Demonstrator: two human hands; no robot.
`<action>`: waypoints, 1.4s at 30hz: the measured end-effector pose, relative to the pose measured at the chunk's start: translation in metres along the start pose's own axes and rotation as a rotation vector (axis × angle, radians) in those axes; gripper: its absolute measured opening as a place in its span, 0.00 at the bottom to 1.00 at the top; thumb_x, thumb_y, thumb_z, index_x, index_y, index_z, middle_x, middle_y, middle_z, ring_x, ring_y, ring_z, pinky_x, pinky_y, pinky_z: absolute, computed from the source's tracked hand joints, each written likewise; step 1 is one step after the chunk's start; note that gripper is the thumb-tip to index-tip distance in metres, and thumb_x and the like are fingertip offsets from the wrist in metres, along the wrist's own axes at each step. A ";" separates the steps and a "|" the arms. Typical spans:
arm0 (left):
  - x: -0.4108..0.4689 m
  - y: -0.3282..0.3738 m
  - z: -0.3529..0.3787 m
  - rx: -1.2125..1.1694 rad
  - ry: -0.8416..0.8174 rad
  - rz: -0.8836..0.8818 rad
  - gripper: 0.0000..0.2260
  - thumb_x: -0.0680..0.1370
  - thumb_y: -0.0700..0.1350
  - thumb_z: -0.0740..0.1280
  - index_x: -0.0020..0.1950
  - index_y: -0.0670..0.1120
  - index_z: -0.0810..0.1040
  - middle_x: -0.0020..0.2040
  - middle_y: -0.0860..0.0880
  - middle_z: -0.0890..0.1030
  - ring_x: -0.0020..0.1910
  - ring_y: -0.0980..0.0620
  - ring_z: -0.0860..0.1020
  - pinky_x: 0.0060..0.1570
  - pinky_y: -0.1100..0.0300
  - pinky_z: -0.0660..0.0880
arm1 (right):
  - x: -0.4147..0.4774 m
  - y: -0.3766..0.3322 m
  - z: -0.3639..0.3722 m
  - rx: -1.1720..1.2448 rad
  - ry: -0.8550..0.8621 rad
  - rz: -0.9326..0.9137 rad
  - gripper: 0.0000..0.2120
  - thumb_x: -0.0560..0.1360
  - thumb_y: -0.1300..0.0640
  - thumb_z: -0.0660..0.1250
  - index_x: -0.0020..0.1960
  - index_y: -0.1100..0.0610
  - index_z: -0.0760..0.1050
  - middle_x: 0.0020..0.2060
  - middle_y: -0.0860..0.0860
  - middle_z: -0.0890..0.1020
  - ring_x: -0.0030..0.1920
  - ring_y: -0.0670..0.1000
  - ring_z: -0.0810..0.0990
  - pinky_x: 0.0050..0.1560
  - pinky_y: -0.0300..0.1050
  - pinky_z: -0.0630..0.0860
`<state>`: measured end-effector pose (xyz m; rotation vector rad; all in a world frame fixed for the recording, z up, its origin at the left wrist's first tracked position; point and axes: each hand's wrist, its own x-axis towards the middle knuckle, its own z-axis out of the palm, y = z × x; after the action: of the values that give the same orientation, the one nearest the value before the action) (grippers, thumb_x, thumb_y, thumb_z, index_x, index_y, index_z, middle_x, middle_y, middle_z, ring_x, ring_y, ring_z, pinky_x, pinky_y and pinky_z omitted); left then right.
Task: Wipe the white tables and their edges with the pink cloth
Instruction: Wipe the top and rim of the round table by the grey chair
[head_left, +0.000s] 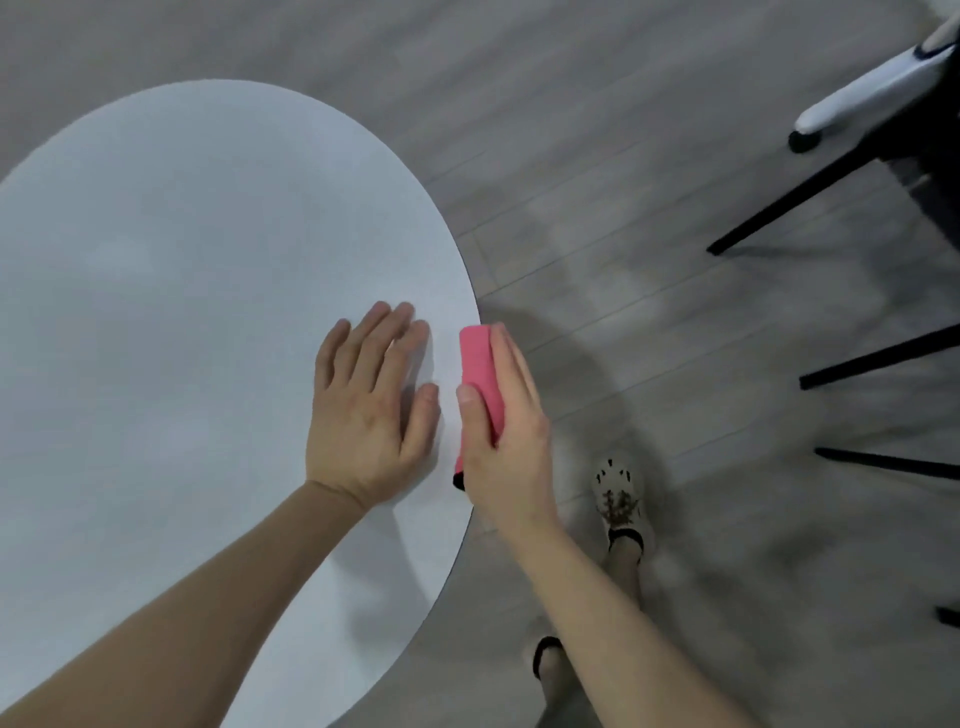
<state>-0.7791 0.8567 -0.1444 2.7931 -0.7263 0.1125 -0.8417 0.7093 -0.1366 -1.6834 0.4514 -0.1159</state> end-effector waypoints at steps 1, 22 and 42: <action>0.000 0.001 -0.001 -0.003 -0.005 -0.001 0.24 0.82 0.48 0.63 0.78 0.41 0.75 0.82 0.46 0.71 0.84 0.44 0.65 0.79 0.35 0.61 | 0.029 -0.005 0.002 -0.012 -0.022 0.005 0.27 0.87 0.56 0.64 0.84 0.56 0.65 0.82 0.48 0.69 0.81 0.43 0.66 0.79 0.35 0.62; 0.045 -0.003 -0.031 0.064 0.059 -0.109 0.12 0.82 0.42 0.67 0.62 0.38 0.84 0.67 0.43 0.83 0.67 0.38 0.81 0.66 0.42 0.74 | 0.249 -0.049 0.056 -0.227 -0.468 -0.188 0.26 0.86 0.57 0.65 0.83 0.57 0.68 0.80 0.52 0.72 0.79 0.52 0.72 0.79 0.44 0.66; 0.196 -0.118 0.002 0.226 0.093 -1.185 0.27 0.87 0.61 0.52 0.86 0.59 0.59 0.88 0.50 0.58 0.87 0.46 0.53 0.83 0.35 0.50 | 0.352 -0.085 0.150 -0.294 -0.876 -0.275 0.26 0.88 0.57 0.60 0.86 0.57 0.62 0.84 0.51 0.65 0.83 0.49 0.63 0.82 0.41 0.60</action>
<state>-0.5506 0.8638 -0.1460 2.8888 1.0417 0.0914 -0.4506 0.7312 -0.1431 -1.8835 -0.4410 0.4966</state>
